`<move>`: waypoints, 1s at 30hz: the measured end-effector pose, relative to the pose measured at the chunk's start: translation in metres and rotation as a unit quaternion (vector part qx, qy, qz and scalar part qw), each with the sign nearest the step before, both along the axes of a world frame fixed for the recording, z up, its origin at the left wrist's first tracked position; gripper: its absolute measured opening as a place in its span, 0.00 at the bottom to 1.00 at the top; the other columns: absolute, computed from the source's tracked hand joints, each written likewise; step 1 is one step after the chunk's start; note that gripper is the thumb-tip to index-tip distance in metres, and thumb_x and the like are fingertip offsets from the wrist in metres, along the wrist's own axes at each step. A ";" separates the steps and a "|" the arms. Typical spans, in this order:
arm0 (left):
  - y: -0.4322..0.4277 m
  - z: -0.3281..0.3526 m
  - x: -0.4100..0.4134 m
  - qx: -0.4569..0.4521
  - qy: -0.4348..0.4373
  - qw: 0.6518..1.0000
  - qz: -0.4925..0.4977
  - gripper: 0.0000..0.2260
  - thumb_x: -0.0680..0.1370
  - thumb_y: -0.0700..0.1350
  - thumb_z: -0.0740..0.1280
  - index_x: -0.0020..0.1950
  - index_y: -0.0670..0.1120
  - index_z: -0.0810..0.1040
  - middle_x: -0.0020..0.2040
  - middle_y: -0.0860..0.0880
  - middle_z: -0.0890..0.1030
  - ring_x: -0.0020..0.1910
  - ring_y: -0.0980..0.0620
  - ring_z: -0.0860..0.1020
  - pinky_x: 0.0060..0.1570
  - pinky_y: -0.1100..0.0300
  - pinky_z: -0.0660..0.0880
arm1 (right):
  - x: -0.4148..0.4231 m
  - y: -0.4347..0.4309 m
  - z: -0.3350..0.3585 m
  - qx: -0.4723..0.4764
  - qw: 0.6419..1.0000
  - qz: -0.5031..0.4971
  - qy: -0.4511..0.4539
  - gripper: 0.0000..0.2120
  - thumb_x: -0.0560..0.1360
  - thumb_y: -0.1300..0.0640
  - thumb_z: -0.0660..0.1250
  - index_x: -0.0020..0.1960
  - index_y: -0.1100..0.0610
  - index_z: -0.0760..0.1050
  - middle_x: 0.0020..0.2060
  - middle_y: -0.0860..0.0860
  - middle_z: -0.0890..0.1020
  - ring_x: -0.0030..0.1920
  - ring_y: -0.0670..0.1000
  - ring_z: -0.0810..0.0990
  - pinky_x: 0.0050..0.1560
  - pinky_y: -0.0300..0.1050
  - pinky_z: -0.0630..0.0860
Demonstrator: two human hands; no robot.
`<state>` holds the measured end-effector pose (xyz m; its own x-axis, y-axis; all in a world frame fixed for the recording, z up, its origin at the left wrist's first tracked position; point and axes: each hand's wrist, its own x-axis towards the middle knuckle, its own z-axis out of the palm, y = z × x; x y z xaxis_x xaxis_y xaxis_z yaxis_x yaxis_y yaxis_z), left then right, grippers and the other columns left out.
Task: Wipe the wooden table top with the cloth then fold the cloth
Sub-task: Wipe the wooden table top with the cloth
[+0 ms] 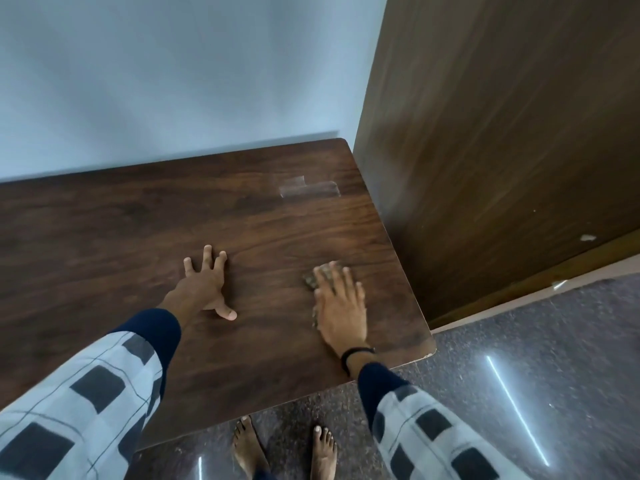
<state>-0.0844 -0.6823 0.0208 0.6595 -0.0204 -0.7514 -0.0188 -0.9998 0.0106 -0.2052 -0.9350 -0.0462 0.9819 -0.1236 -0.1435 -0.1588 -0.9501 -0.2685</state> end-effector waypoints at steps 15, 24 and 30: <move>-0.001 0.000 0.002 0.010 0.007 1.000 0.005 0.67 0.62 0.55 0.82 0.78 0.52 0.30 0.75 0.50 0.24 0.75 0.33 0.33 0.71 0.32 0.58 | 0.039 -0.003 0.003 0.013 0.998 -0.069 -0.002 0.25 0.86 0.49 0.47 0.83 0.42 0.50 0.83 0.48 0.49 0.83 0.54 0.45 0.80 0.60 0.47; 0.000 -0.005 0.008 0.001 0.010 1.000 0.009 0.68 0.61 0.54 0.83 0.78 0.51 0.30 0.74 0.50 0.22 0.75 0.32 0.33 0.71 0.32 0.58 | 0.040 0.051 -0.007 0.050 0.996 0.051 -0.056 0.25 0.85 0.50 0.53 0.81 0.43 0.58 0.82 0.48 0.56 0.82 0.55 0.52 0.79 0.62 0.54; 0.005 -0.007 0.005 -0.018 0.006 1.000 0.000 0.67 0.61 0.55 0.82 0.78 0.51 0.31 0.73 0.50 0.21 0.75 0.32 0.33 0.70 0.30 0.57 | 0.106 0.000 0.006 0.019 0.994 -0.109 -0.023 0.26 0.86 0.50 0.52 0.83 0.44 0.54 0.83 0.49 0.52 0.82 0.56 0.49 0.79 0.62 0.52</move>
<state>-0.0797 -0.6770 0.0135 0.6504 -0.0484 -0.7580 -0.0189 -0.9987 0.0476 -0.0987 -0.9351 -0.0401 0.9380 -0.3296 -0.1070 -0.3464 -0.8832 -0.3162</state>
